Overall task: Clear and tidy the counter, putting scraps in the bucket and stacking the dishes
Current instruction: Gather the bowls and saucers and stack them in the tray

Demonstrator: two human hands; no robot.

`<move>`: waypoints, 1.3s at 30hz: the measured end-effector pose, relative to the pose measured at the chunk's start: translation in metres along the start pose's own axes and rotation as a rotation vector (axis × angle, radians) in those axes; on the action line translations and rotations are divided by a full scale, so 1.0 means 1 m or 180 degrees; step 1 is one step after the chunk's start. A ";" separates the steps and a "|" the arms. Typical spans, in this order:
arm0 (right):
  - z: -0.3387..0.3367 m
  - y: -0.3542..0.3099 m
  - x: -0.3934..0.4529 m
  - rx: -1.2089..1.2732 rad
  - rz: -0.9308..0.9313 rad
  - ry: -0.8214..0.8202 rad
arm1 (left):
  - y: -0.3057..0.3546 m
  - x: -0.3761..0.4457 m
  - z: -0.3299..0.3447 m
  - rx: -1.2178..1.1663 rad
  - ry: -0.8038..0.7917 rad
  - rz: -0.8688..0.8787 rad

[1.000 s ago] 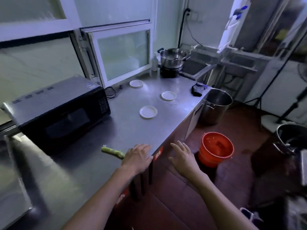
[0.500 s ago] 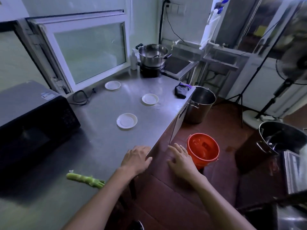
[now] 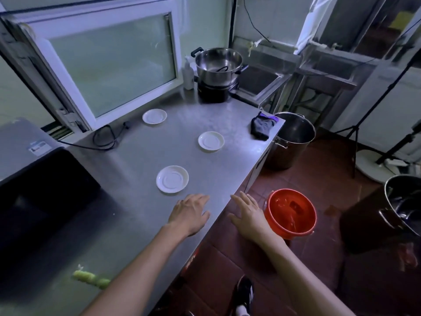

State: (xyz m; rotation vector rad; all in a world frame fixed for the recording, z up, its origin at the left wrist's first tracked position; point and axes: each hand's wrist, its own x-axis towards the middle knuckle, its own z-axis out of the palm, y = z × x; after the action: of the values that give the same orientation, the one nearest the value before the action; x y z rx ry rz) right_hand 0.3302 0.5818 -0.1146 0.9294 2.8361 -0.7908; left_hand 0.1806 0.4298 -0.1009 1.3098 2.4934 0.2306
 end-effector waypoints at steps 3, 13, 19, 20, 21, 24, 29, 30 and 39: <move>-0.006 0.013 0.035 -0.0015 -0.0116 -0.0148 | 0.001 0.031 0.000 0.0002 0.0008 -0.0160; -0.046 0.049 0.143 -0.0344 -0.0721 -0.0506 | 0.018 0.106 -0.007 0.0001 0.0074 -0.0789; -0.042 0.044 0.185 -0.0600 -0.1033 -0.0766 | 0.008 0.119 -0.001 -0.0179 0.0046 -0.1125; -0.039 0.042 0.192 -0.0640 -0.1086 -0.0813 | 0.004 0.120 0.000 -0.0213 0.0060 -0.1185; -0.035 0.039 0.200 -0.0676 -0.1130 -0.0864 | 0.000 0.122 0.002 -0.0237 0.0077 -0.1241; -0.024 0.028 0.224 -0.0797 -0.1241 -0.1033 | -0.018 0.126 0.006 -0.0267 0.0080 -0.1407; -0.011 0.003 0.264 -0.1026 -0.1397 -0.1208 | -0.055 0.145 0.011 -0.0231 0.0127 -0.1644; -0.009 -0.001 0.271 -0.1057 -0.1406 -0.1250 | -0.062 0.149 0.011 -0.0221 0.0155 -0.1700; 0.011 -0.018 0.316 -0.1148 -0.1516 -0.1316 | -0.111 0.177 0.028 -0.0336 -0.0069 -0.2095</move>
State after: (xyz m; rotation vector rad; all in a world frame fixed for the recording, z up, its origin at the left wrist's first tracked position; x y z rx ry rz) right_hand 0.0603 0.7345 -0.1809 0.0300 2.6997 -0.4029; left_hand 0.0105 0.5128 -0.1940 0.4002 2.6877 0.1828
